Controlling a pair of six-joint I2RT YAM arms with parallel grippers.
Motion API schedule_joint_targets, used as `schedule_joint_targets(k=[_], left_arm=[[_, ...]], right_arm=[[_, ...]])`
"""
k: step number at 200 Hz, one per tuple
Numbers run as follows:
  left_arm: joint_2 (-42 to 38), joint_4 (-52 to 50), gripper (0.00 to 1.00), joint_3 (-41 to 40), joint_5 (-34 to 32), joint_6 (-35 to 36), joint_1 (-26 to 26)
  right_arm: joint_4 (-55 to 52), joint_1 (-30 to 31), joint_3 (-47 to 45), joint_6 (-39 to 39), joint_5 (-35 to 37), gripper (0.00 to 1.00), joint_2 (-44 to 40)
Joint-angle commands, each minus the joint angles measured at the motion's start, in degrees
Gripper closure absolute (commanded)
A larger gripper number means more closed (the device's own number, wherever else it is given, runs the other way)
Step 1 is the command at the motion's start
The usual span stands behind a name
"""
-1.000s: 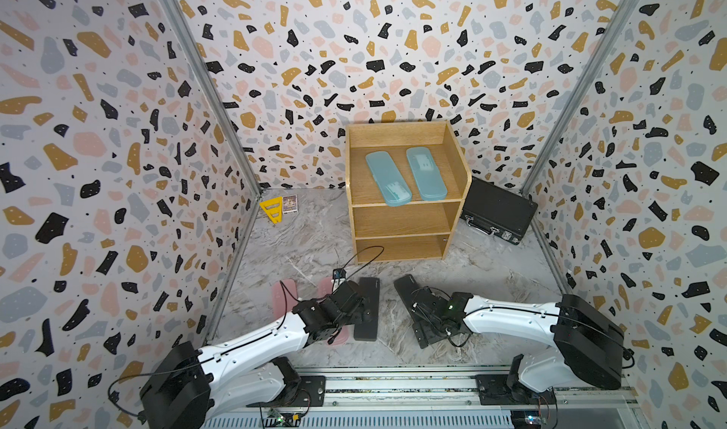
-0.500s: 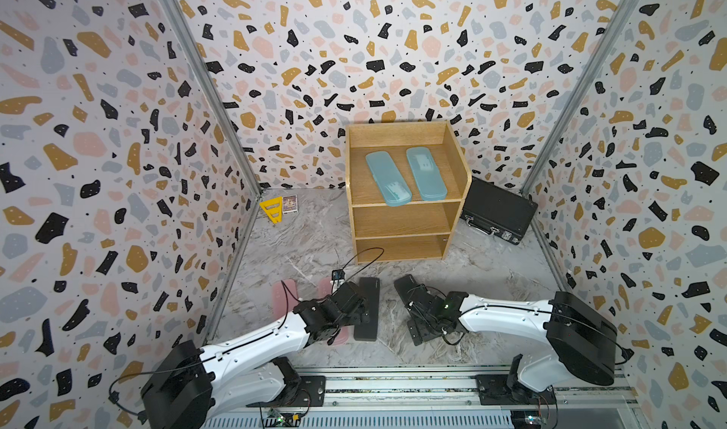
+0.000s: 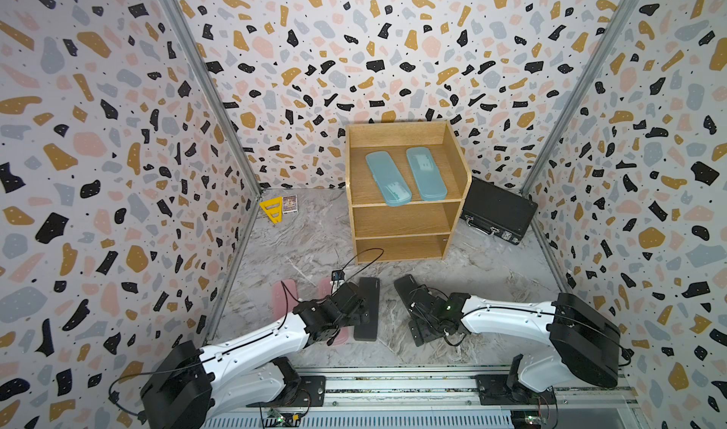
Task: Place the pencil cases on the shelf according to color
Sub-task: Pick up the pencil case from the center of the board.
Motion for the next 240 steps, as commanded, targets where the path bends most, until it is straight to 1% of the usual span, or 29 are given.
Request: schedule_joint_targets(k=[1, 15, 81, 102, 134, 185, 240], left_arm=[[-0.74, 0.44, 0.0, -0.73, -0.21, -0.41, -0.21], [-0.63, 0.42, 0.0, -0.64, -0.19, -0.43, -0.15], [-0.82, -0.27, 0.0, -0.01, -0.56, -0.15, -0.16], [-0.83, -0.4, 0.0, 0.68, -0.47, -0.07, -0.14], [-1.17, -0.99, 0.0, 1.41, -0.58, -0.02, -0.15], [-3.05, -1.35, 0.0, 1.16, -2.09, -0.94, -0.13], [-2.9, -1.39, 0.0, 2.2, -2.46, -0.68, -0.12]], right_arm=[[-4.26, 0.29, -3.01, -0.66, 0.15, 0.06, 1.44], [-3.96, 0.26, -3.51, -0.27, 0.51, 0.09, 0.92], [-3.19, 0.33, -5.28, -0.19, 1.68, 0.37, -2.77], [-4.22, 0.26, -5.13, -0.12, 2.26, 0.42, -5.18], [-5.98, 0.31, -5.02, -0.03, 3.44, 0.47, -11.12], [-12.64, 0.26, -3.19, 0.42, 4.63, 0.48, -20.41], [-15.58, 0.31, -2.2, 1.29, 5.26, 0.49, -27.28]])
